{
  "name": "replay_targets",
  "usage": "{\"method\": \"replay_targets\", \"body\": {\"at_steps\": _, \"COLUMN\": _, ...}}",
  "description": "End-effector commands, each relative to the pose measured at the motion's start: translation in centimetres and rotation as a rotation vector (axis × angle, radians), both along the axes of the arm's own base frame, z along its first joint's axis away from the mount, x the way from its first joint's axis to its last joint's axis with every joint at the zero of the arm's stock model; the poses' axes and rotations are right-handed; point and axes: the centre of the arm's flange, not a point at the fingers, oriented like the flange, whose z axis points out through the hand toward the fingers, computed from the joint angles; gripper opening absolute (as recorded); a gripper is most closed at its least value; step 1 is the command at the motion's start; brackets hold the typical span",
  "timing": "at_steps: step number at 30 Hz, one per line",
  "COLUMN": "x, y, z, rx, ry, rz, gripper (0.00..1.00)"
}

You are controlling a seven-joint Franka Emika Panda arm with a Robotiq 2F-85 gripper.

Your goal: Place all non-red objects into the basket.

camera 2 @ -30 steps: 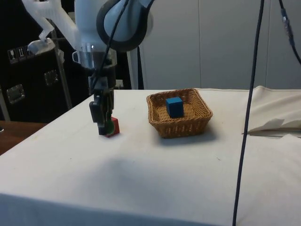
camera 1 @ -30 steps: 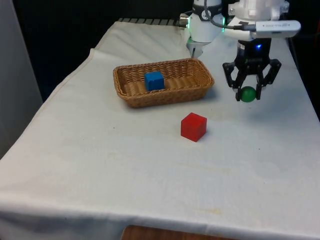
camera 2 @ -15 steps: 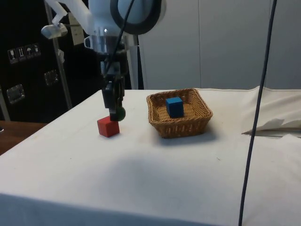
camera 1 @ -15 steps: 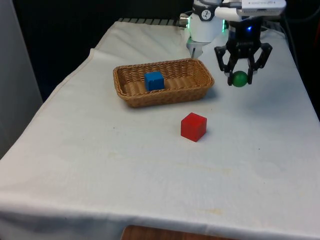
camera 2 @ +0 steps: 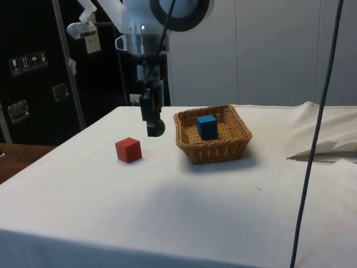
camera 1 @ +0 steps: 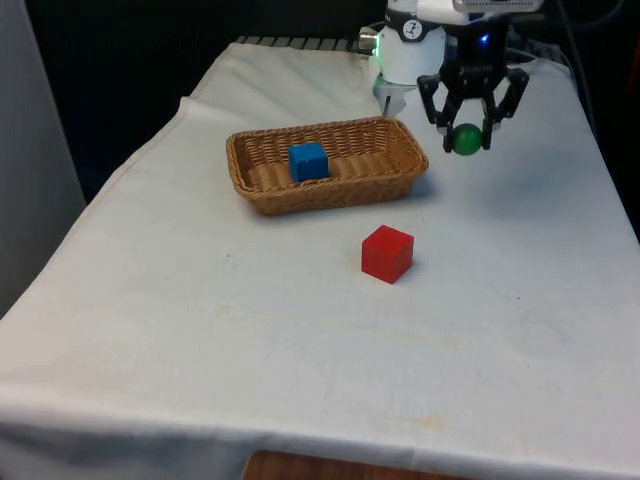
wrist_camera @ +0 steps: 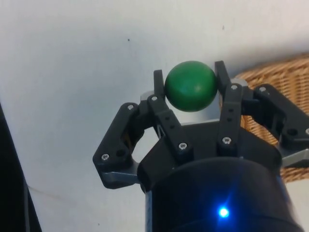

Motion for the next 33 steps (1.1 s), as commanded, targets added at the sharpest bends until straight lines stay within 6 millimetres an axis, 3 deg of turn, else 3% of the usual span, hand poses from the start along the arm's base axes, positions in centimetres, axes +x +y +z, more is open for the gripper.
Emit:
{"method": "replay_targets", "body": {"at_steps": 1, "x": -0.6, "y": -0.2, "z": 0.2, "rx": -0.002, "ry": -0.006, "rz": 0.005, "gripper": 0.00}}
{"method": "replay_targets", "body": {"at_steps": 15, "x": -3.3, "y": -1.9, "z": 0.2, "rx": -0.003, "ry": 0.004, "rz": 0.049, "gripper": 0.00}}
{"method": "replay_targets", "body": {"at_steps": 33, "x": -5.5, "y": -6.2, "z": -0.8, "rx": -0.014, "ry": -0.003, "rz": 0.131, "gripper": 0.00}}
